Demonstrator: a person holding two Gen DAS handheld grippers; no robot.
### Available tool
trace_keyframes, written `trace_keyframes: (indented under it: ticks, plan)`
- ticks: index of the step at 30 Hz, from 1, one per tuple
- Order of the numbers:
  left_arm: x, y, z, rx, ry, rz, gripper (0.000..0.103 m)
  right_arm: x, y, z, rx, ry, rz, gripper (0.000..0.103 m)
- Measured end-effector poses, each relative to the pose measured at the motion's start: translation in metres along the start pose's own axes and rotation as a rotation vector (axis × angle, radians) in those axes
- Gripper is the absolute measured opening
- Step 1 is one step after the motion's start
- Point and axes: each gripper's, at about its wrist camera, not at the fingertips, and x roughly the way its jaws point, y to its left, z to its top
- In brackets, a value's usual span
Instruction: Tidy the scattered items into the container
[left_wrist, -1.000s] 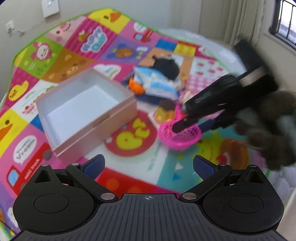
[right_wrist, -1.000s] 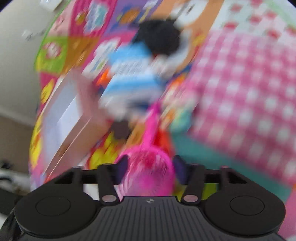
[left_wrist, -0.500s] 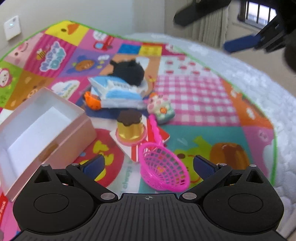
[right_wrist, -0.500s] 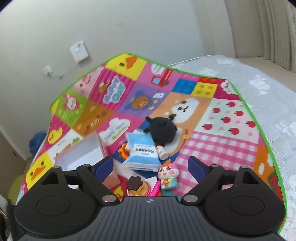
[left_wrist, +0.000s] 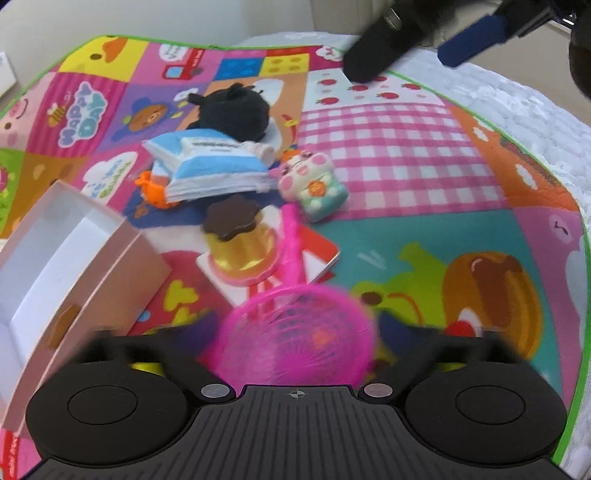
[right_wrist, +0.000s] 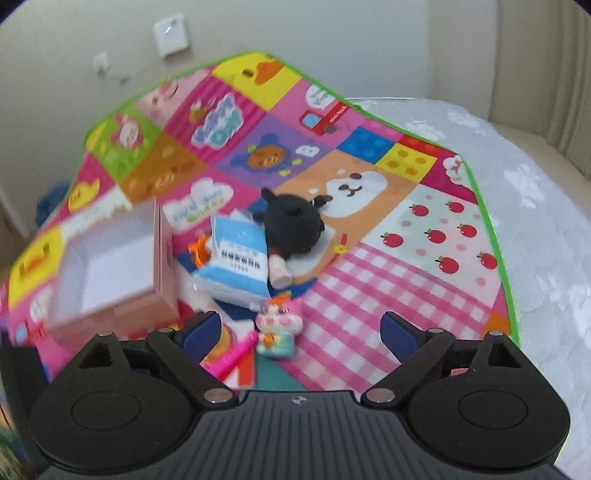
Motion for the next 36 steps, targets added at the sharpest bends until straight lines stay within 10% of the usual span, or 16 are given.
trace_keyframes:
  ticks: [15,19,29,36]
  plan:
    - [-0.097,0.061,-0.064,0.071,0.093,-0.082,0.086,0.1,0.096,0.005,-0.231,0.172,0.078,0.077]
    - [-0.088,0.067,-0.084,0.059,0.115,-0.096,0.094,0.124,0.102,0.006,-0.194,0.247,0.065,0.039]
    - [-0.066,0.077,-0.091,-0.01,0.174,-0.146,0.097,0.071,0.102,-0.025,-0.275,0.33,0.119,0.039]
    - [-0.062,0.055,-0.086,0.116,0.225,-0.095,0.088,0.048,0.105,-0.045,-0.308,0.374,0.133,0.039]
